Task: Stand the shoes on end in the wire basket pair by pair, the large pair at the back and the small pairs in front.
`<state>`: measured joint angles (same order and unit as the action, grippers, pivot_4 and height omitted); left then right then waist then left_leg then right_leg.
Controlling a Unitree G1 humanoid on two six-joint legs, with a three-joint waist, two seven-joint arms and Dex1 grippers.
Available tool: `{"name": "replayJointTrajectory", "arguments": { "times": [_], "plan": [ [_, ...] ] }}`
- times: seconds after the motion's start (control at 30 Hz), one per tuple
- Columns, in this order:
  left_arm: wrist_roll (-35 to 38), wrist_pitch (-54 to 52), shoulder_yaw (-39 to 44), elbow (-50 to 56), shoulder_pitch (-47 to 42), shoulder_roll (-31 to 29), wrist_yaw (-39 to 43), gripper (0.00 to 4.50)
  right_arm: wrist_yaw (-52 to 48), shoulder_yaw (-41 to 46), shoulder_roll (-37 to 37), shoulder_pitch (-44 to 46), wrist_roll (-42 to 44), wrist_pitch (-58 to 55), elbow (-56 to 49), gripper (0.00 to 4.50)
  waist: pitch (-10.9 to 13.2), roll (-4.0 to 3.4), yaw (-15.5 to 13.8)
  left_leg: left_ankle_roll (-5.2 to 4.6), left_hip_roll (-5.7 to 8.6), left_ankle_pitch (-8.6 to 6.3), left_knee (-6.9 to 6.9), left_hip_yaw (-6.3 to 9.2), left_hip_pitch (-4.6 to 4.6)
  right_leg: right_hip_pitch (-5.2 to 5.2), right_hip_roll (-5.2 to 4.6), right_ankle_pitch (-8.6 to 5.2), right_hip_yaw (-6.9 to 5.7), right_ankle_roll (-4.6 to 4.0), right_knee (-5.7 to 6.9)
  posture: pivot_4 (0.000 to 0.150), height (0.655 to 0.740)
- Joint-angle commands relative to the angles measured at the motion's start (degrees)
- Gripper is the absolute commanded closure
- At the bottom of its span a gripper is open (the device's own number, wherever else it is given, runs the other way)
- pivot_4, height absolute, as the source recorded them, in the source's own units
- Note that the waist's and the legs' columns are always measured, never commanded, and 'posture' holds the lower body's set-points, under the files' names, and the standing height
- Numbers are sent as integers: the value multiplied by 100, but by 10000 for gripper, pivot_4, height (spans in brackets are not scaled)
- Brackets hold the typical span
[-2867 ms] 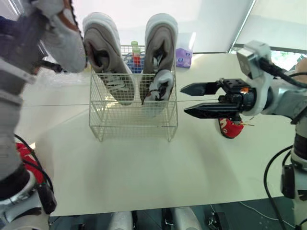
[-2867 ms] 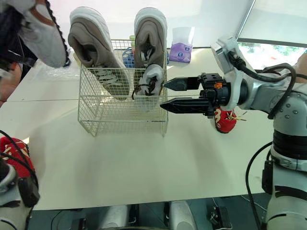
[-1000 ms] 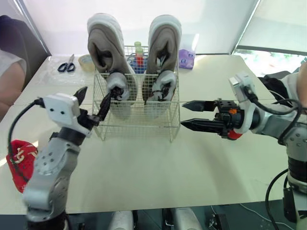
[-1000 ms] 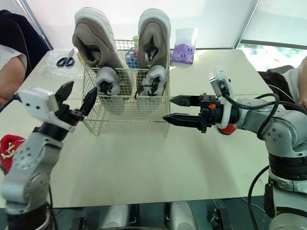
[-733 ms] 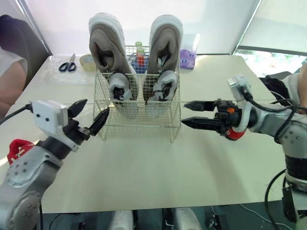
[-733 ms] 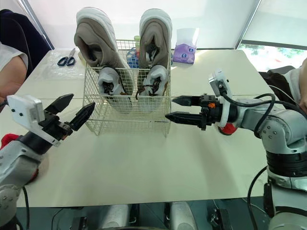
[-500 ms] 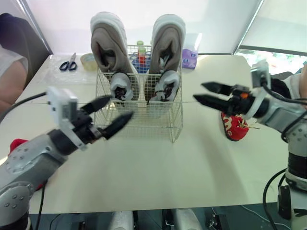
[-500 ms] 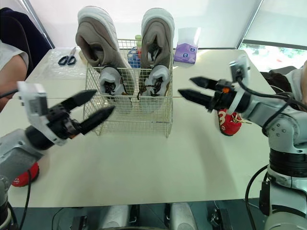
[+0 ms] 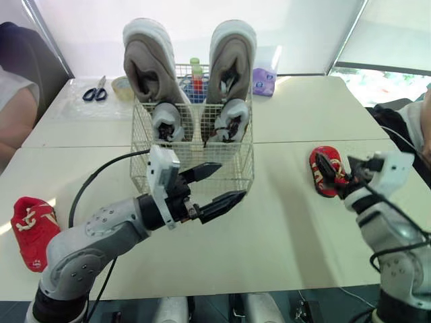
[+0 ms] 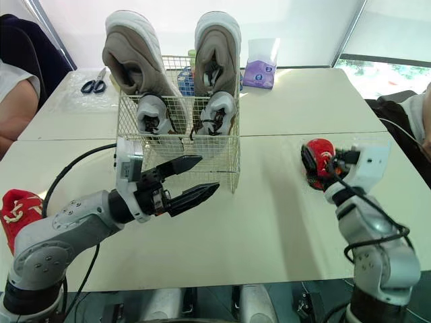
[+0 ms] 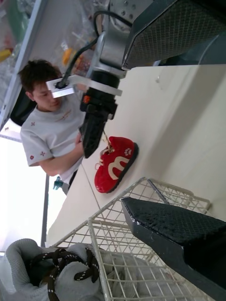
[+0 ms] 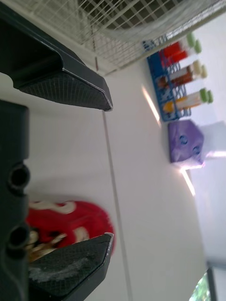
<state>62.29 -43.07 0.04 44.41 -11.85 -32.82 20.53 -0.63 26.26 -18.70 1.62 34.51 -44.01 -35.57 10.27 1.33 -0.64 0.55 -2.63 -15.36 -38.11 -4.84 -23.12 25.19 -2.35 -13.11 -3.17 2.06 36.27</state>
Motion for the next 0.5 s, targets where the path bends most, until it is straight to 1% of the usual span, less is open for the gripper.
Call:
{"name": "replayJointTrajectory", "arguments": {
  "times": [0.03,0.13,0.27,0.37,0.5],
  "plan": [
    [-158,124,-60,165,92,-143,363,379,142,51,83,-348,-234,221,-321,0,0,0,2,0,2,0,0,-1,-1,1,-1,-1,2,1,-1,1500,7400],
    [-159,151,-58,171,144,-136,455,379,133,53,220,-560,-294,371,-141,0,-1,-2,0,-1,2,0,0,1,-1,1,-1,-3,2,2,-2,1500,7400],
    [-517,225,-111,174,223,-102,414,379,-177,-235,265,-651,-567,828,361,0,-2,-2,8,-2,1,-1,0,3,-1,0,0,-7,2,9,-2,1500,7400],
    [-616,245,-124,128,252,-77,436,379,-184,-380,376,-423,-668,1039,786,0,-2,-3,15,-2,1,-1,0,4,-1,1,1,-8,2,8,-2,1500,7400],
    [-775,275,-134,141,330,-4,376,379,-88,-528,521,189,-976,1404,1933,0,-2,-2,28,-2,1,0,-1,4,0,0,3,-7,3,7,-2,1500,7400]
  ]
}}
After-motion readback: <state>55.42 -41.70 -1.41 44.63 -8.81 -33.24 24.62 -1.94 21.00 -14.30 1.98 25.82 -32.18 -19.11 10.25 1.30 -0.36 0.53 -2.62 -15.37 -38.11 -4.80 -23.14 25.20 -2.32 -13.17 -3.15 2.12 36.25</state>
